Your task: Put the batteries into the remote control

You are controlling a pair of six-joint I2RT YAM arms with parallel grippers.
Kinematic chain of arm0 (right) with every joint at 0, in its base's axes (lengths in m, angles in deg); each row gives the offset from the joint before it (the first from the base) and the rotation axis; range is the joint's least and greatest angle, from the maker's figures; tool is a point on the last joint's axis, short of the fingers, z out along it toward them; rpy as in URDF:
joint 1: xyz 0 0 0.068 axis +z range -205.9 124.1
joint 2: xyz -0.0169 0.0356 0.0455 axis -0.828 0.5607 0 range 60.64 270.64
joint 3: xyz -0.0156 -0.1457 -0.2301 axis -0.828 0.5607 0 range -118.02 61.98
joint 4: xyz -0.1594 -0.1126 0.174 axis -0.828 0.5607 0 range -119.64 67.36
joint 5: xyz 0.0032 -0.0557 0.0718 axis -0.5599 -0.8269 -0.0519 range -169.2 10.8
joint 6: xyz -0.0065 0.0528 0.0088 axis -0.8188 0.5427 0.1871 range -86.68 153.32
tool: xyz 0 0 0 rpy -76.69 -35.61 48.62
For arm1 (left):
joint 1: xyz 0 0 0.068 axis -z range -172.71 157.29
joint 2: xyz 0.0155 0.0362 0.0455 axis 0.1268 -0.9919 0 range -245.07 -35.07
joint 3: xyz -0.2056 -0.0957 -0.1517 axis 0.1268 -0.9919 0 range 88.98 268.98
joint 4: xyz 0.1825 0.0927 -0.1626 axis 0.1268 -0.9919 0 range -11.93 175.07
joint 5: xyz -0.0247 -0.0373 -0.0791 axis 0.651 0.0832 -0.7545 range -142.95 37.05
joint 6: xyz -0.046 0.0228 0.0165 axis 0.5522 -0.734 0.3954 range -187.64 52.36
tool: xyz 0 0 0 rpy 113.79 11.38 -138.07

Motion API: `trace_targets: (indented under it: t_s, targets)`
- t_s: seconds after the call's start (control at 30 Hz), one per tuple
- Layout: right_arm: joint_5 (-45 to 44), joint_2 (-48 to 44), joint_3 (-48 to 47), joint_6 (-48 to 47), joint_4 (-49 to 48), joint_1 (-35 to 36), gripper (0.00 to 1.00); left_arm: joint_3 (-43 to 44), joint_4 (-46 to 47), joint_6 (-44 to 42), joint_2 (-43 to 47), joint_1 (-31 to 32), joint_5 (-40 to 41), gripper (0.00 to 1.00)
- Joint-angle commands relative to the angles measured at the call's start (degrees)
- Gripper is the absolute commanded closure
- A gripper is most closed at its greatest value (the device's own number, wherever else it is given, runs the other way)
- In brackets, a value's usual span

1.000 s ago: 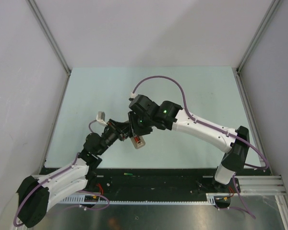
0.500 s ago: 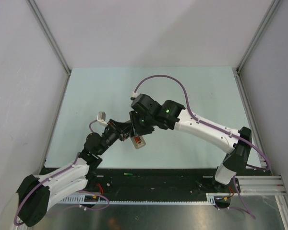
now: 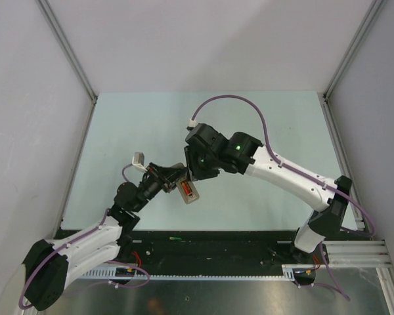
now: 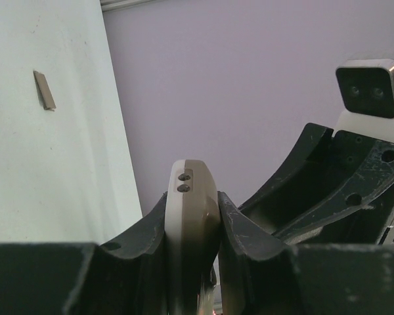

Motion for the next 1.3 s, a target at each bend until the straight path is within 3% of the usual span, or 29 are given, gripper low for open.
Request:
trace_targets:
  t_s: [0.0,0.1,0.2,0.3,0.37,0.77,1.27]
  targets:
    - [-3.3,-5.1,-1.59,-1.12,0.35,-0.06,0.57,1.66,3.66,1.39,0.94,0.06,-0.96,1.0]
    - [-4.1,-8.35,3.49,-2.17,-2.63,-0.06,0.55,1.75,3.75,1.48,0.77,-0.11,-2.01,1.0]
    - [-0.78,-15.55,12.61,-2.88,-11.23,-0.76,0.46,1.75,3.66,1.66,0.42,-0.73,-4.12,1.0]
    - [3.45,-22.41,20.18,-4.28,-21.33,-1.55,0.2,2.27,3.75,2.35,-0.63,-1.78,-8.07,1.0]
    - [3.46,-25.4,22.58,-6.39,-22.94,-1.38,0.16,2.8,3.75,2.8,-1.6,-2.48,-9.74,1.0]
    - [5.48,-34.99,41.12,-14.92,-35.95,3.19,0.0,8.78,3.66,5.96,-7.67,-2.75,-18.98,1.0]
    - [9.17,-35.35,46.23,-15.71,-46.59,2.67,0.02,10.18,3.66,5.7,-8.11,-2.66,-21.26,1.0]
